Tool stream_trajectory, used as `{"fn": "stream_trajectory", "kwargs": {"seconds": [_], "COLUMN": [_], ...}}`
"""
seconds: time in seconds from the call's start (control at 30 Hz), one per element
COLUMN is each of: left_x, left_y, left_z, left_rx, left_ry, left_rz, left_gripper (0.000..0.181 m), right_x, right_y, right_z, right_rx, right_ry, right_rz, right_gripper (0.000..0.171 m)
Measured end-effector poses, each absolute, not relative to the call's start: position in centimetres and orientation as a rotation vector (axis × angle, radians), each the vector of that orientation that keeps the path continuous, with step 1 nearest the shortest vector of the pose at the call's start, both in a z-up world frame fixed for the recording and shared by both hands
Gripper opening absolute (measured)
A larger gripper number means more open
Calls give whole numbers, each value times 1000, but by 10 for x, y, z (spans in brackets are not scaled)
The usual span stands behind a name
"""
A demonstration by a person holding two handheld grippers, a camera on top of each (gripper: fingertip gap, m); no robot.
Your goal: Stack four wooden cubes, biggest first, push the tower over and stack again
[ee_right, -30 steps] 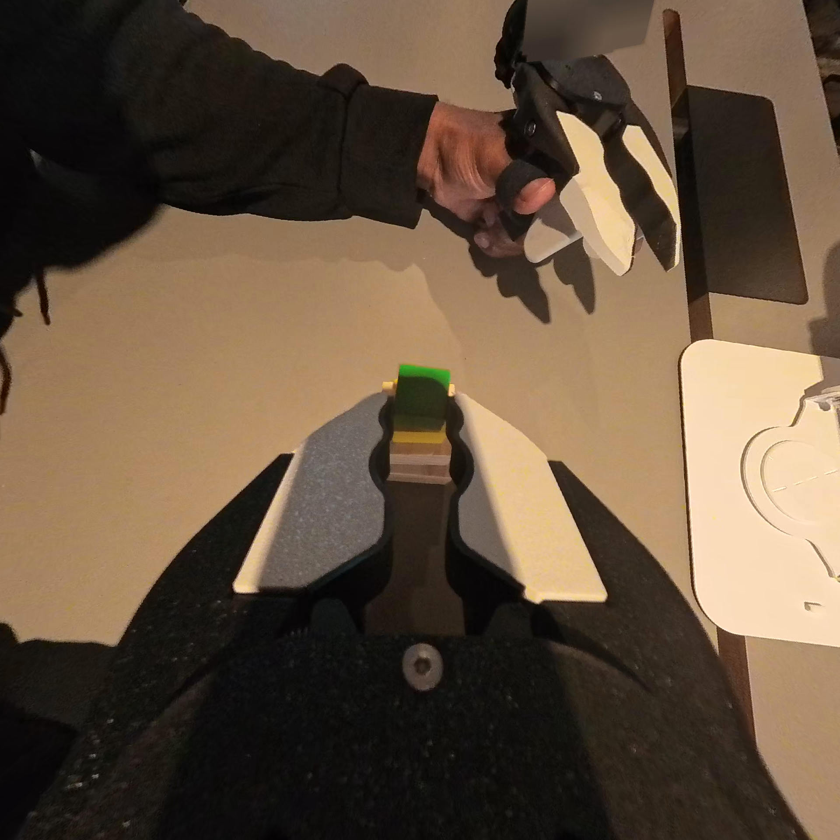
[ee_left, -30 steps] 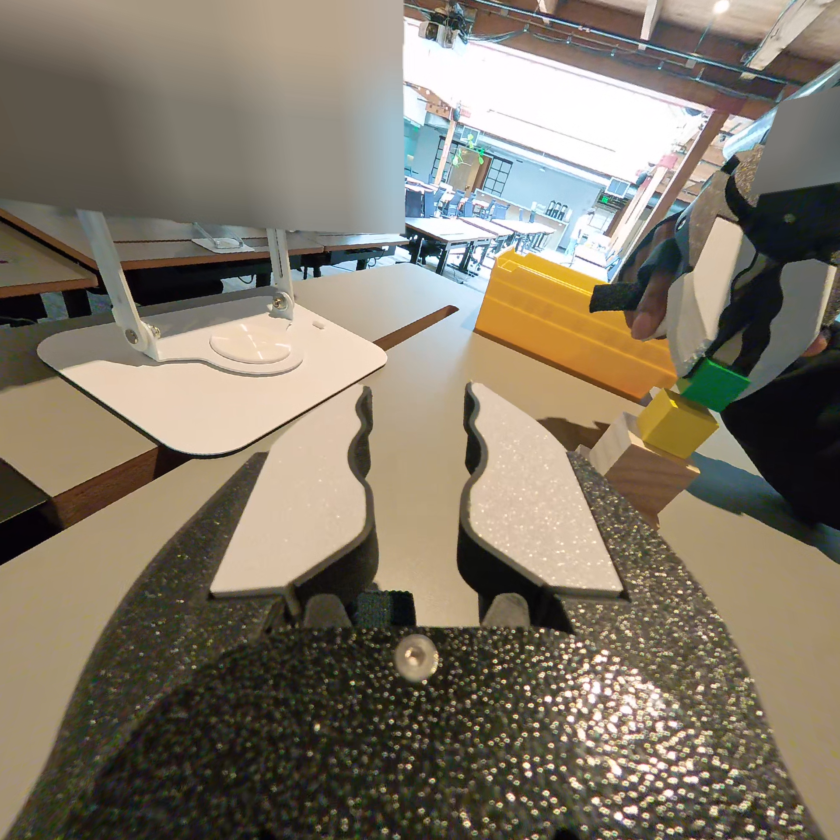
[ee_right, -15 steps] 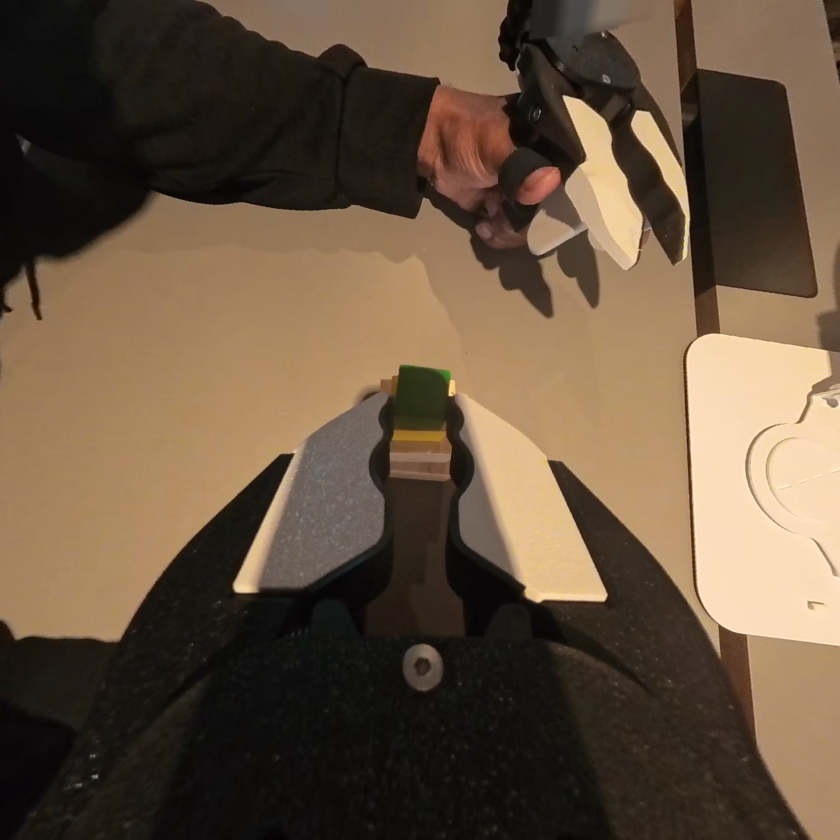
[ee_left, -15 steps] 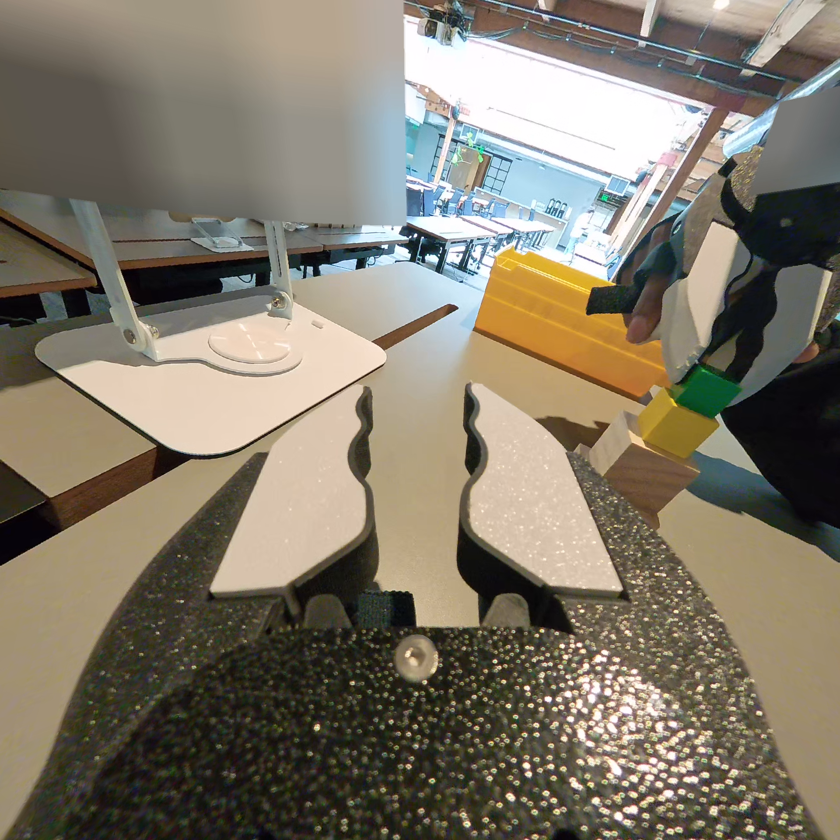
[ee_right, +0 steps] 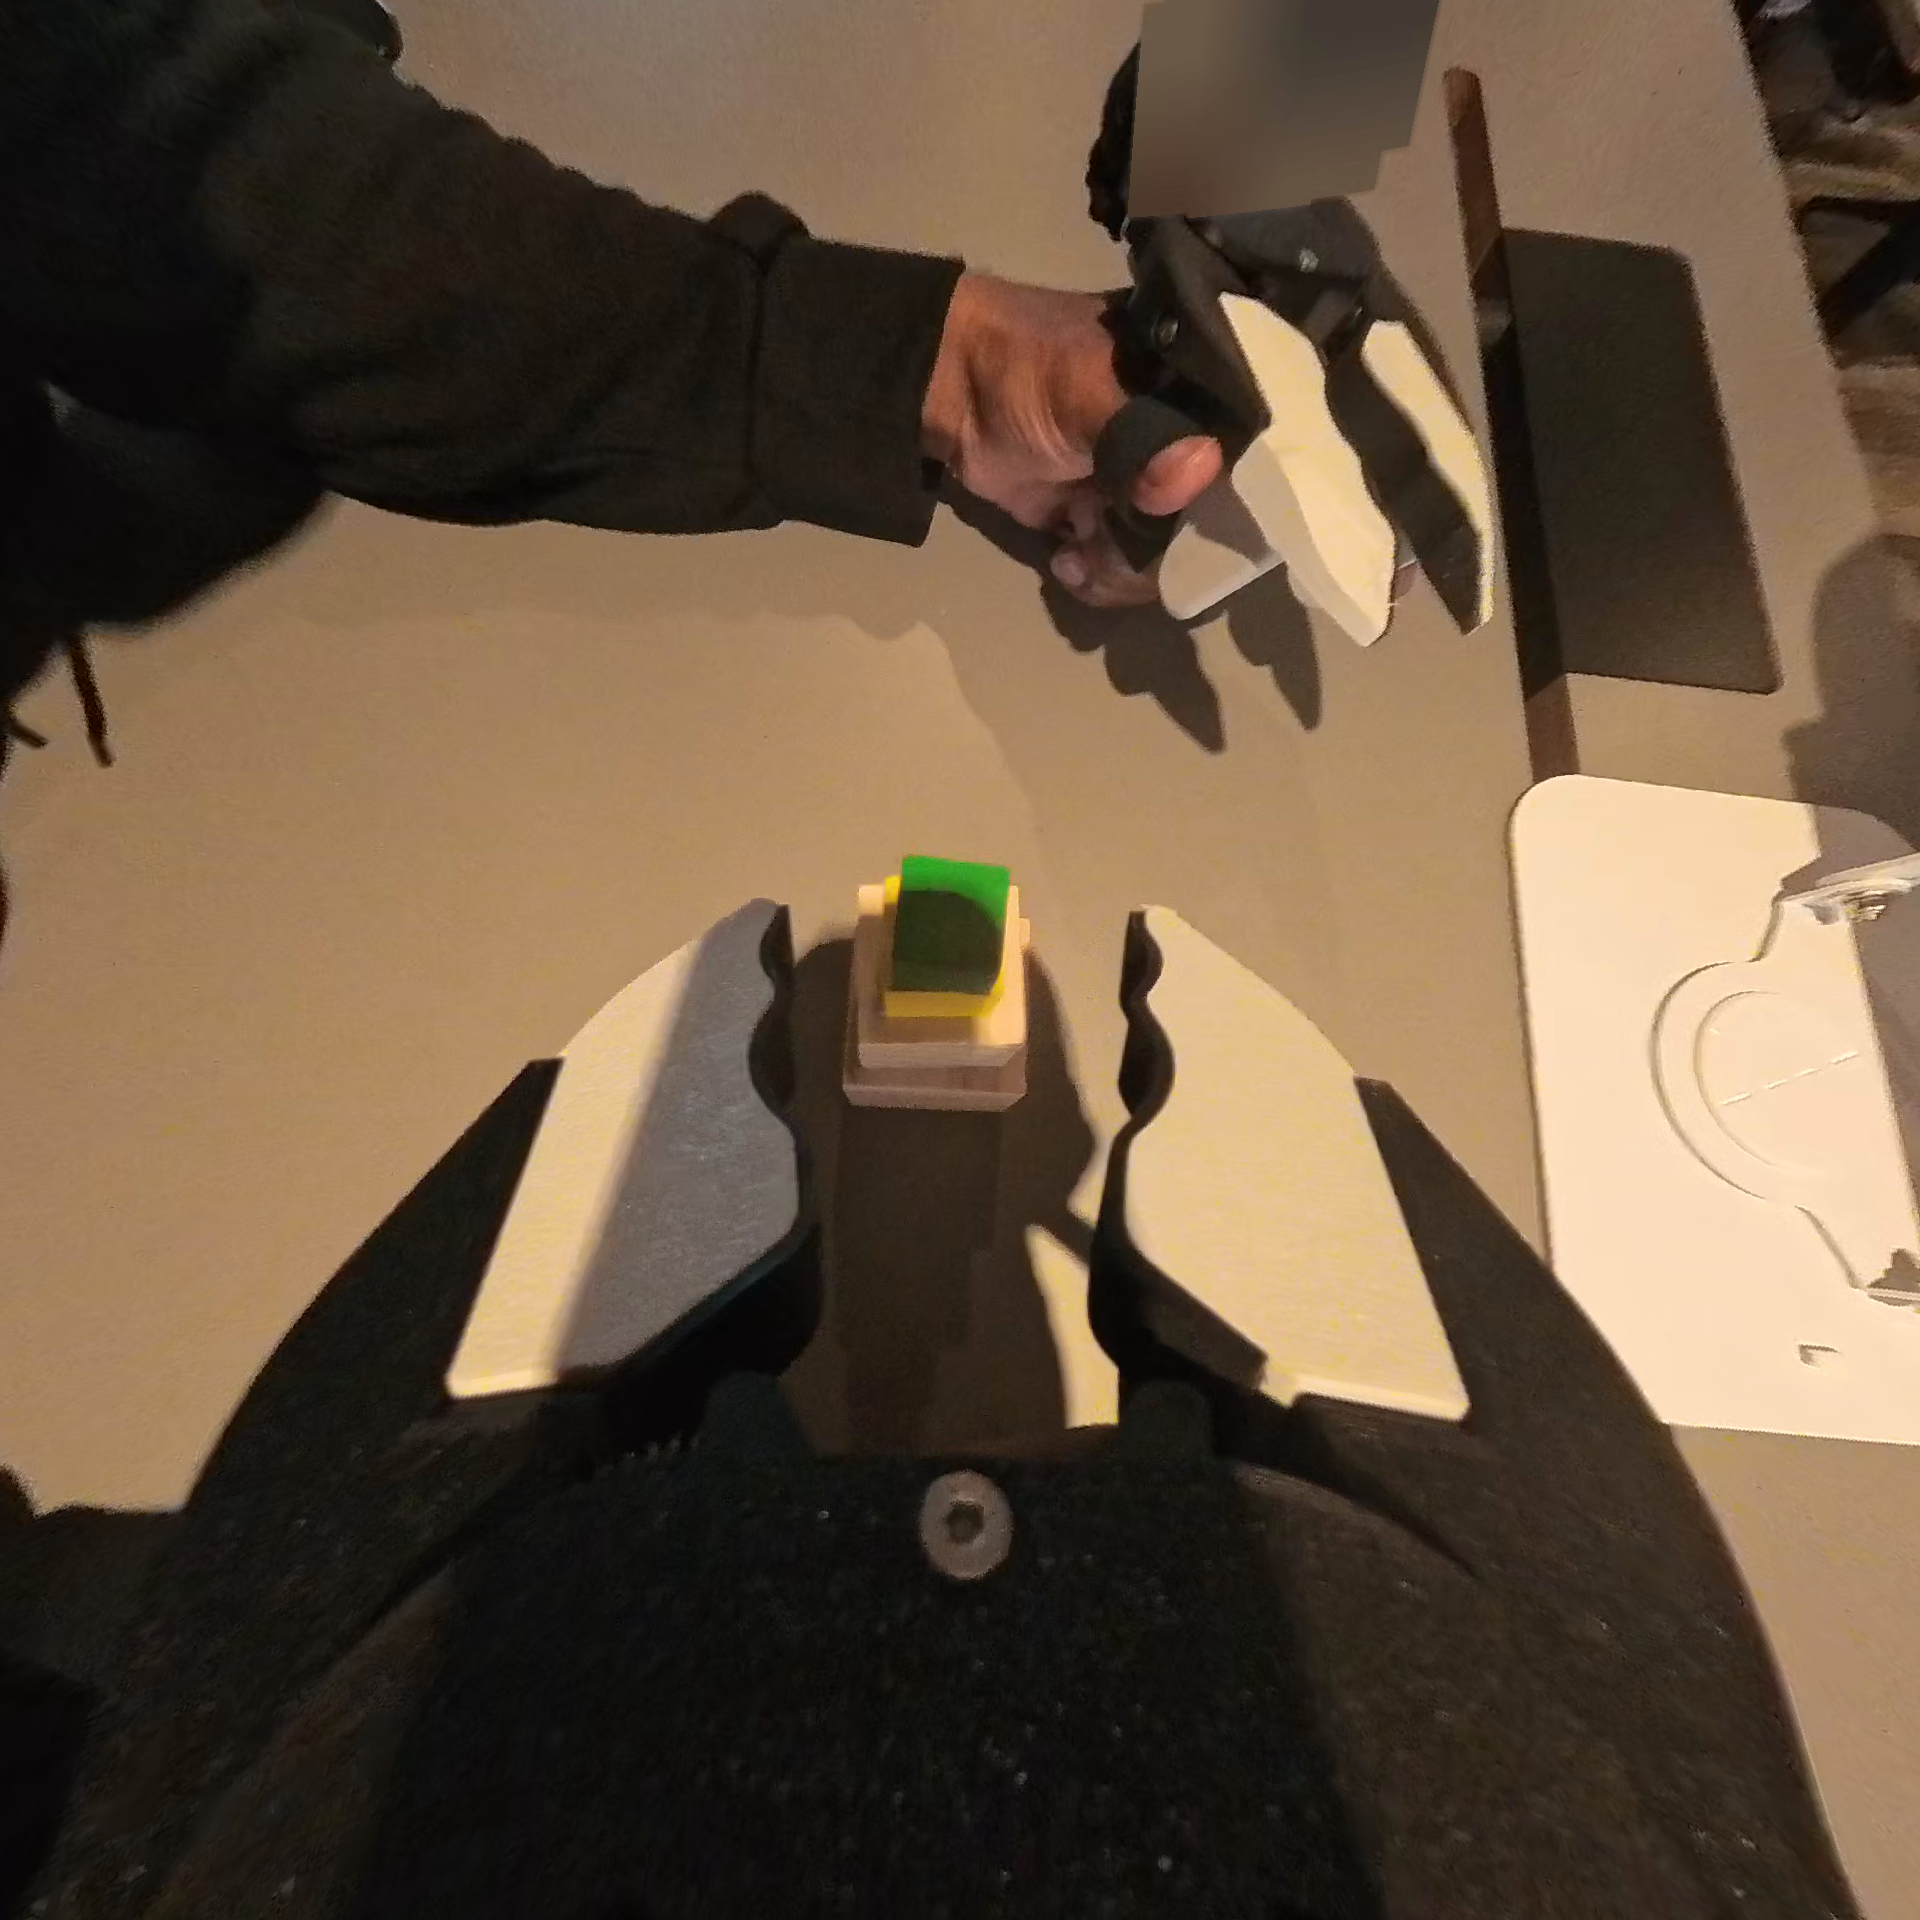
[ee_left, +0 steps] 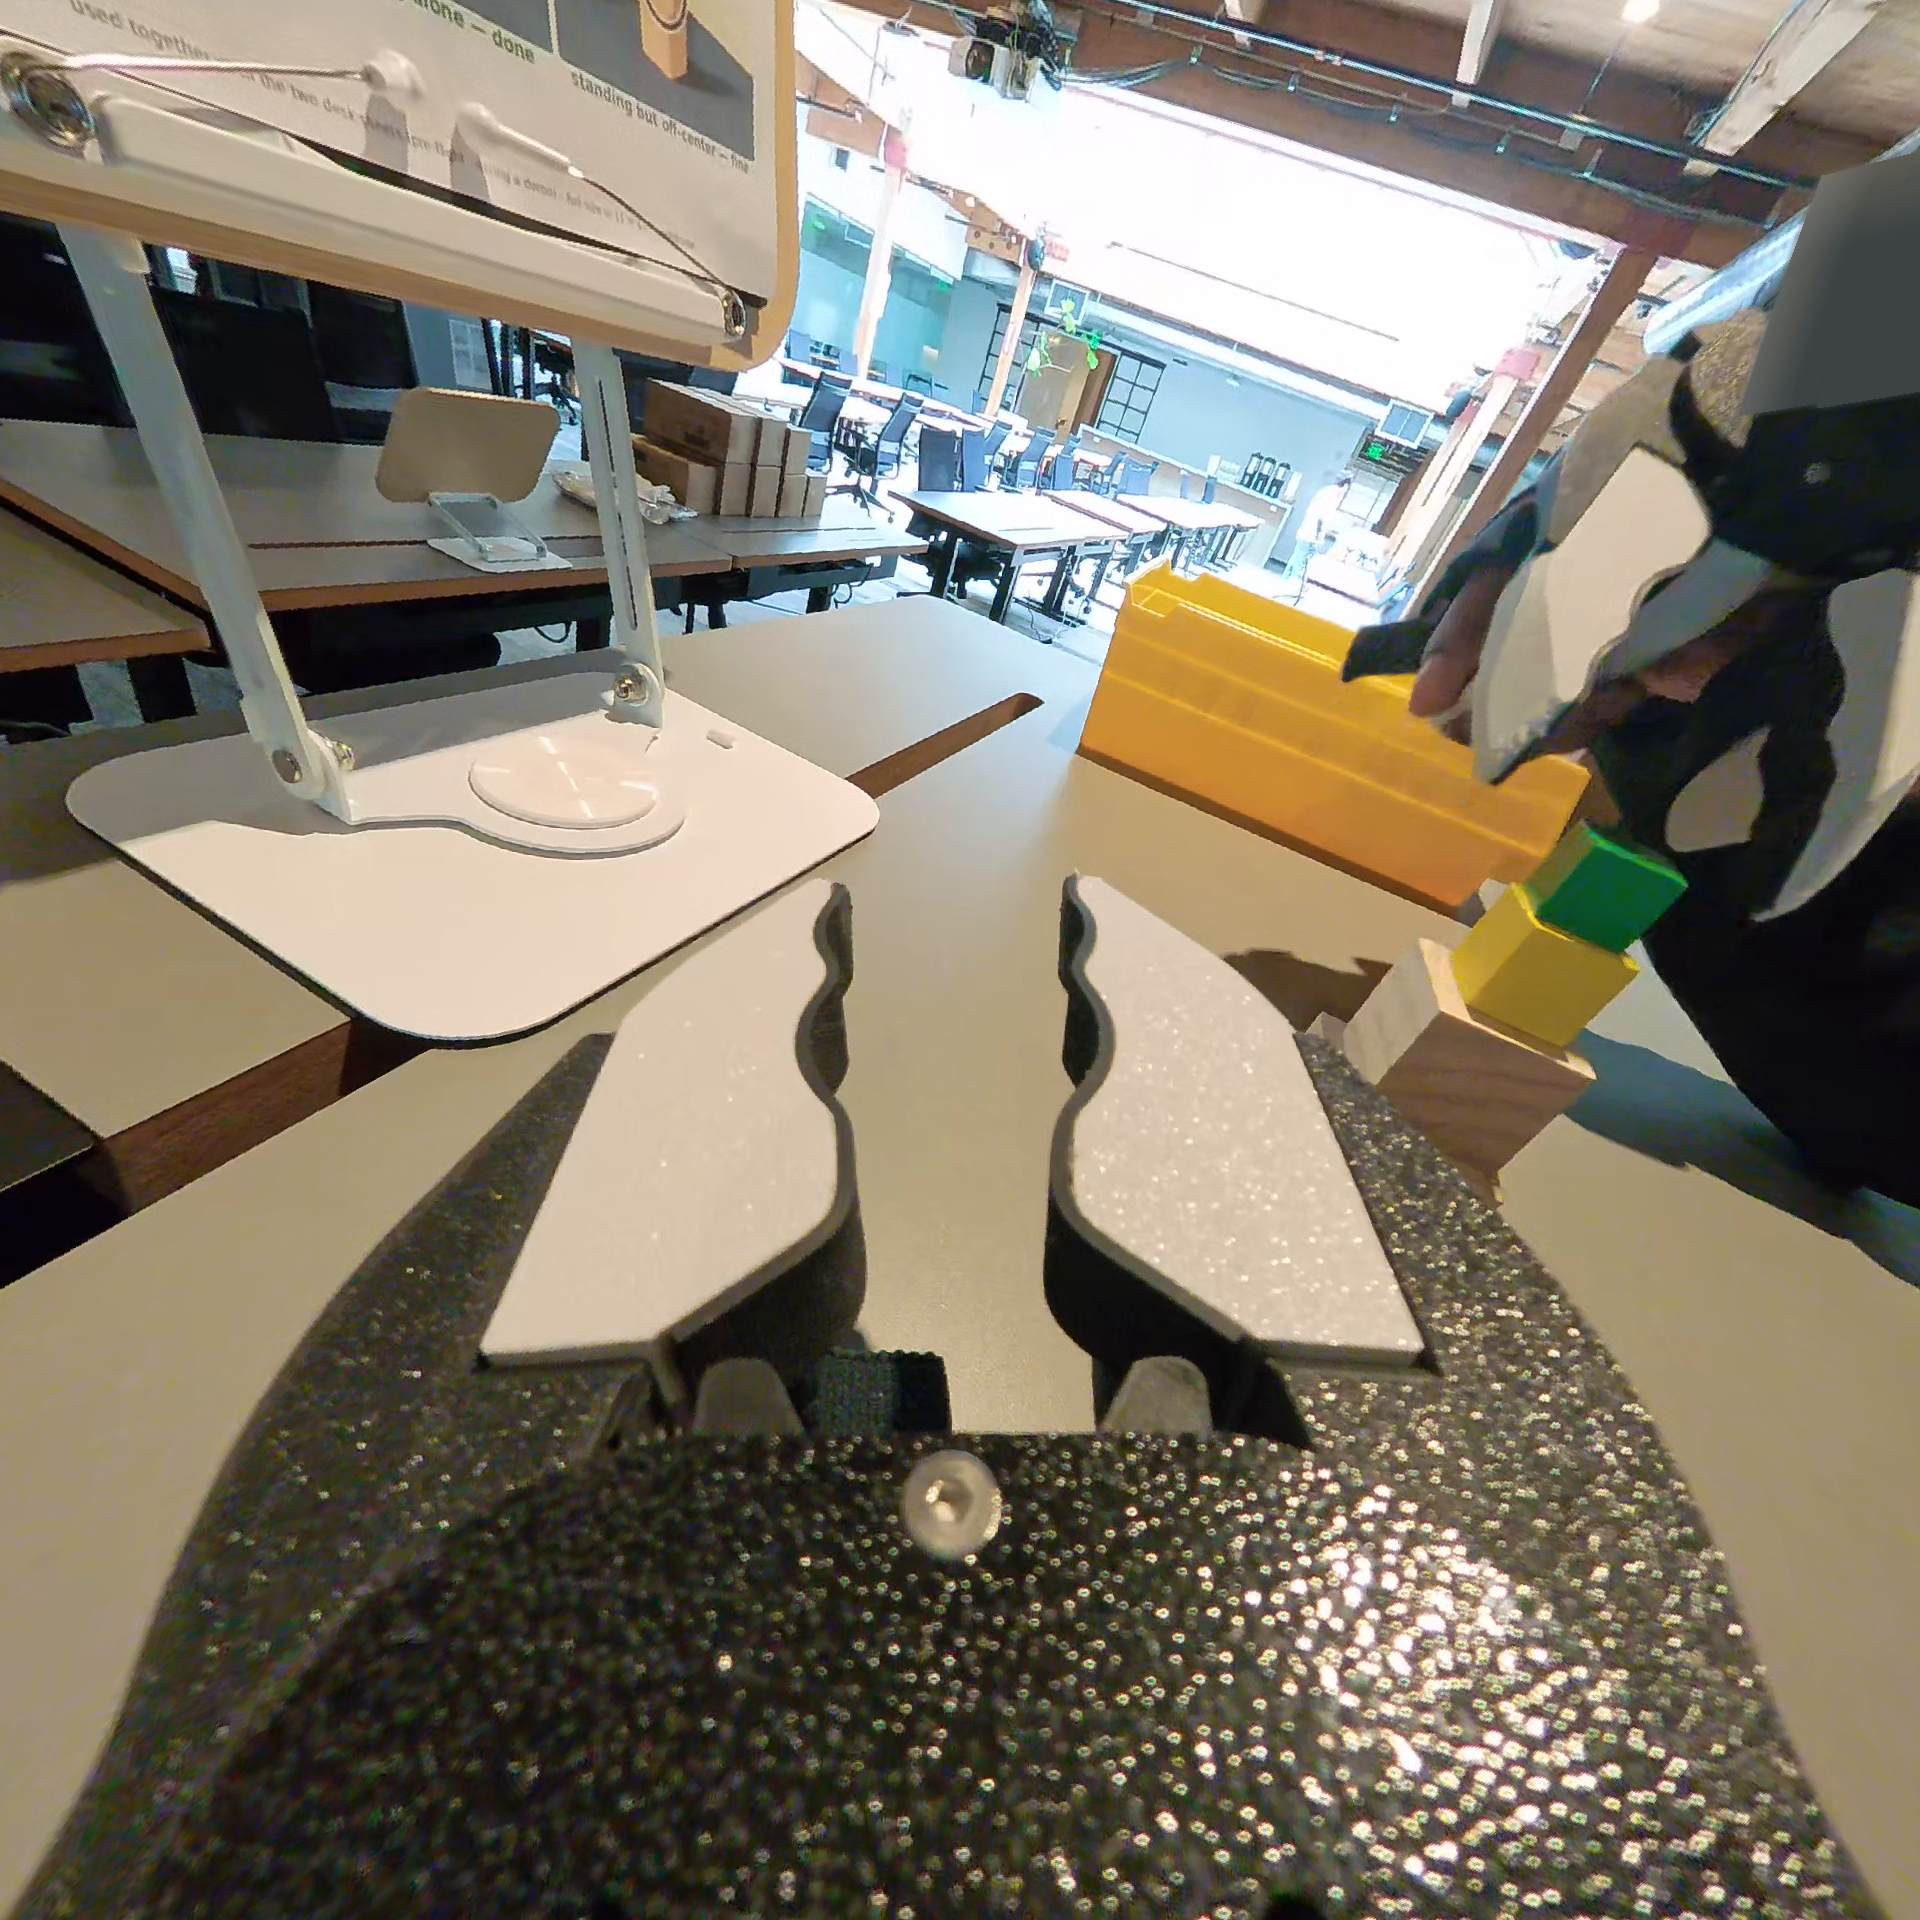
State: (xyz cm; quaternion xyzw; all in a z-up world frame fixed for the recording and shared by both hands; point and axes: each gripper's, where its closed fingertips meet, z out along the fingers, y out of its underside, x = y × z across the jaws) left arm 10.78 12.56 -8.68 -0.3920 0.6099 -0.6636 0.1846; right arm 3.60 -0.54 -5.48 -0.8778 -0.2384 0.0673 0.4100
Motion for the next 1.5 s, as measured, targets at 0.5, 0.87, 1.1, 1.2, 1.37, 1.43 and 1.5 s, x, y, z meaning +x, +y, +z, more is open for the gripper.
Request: {"fn": "stream_trajectory", "kwargs": {"seconds": [0.5, 0.87, 1.1, 1.2, 1.37, 1.43, 1.5], "left_x": [105, 108, 108, 107, 108, 109, 110], "left_y": [138, 138, 141, 141, 141, 141, 139], "left_z": [-77, -80, -79, -79, -79, -81, -83], "left_rx": [-1109, -1142, -1153, -1149, -1153, -1167, -1179], "left_ry": [1600, 1610, 1596, 1592, 1592, 1607, 1625], "left_rz": [-1954, -1951, -1969, -1971, -1973, -1966, -1957], "left_gripper": [36, 36, 36, 36, 36, 36, 36], "right_x": [-105, -37, -21, 11, 73, 90, 93], "right_y": [94, 72, 64, 42, -31, -60, -77], "right_z": [-66, -105, -104, -107, -114, -117, -120], "right_rx": [-1725, -1816, -1822, -1821, -1773, -1740, -1755], "right_ry": [-48, 264, 302, 483, 777, 848, 832], "right_rz": [-243, -294, -403, -495, -605, -584, -556], "right_gripper": [0, 0, 0, 0, 0, 0, 0]}}
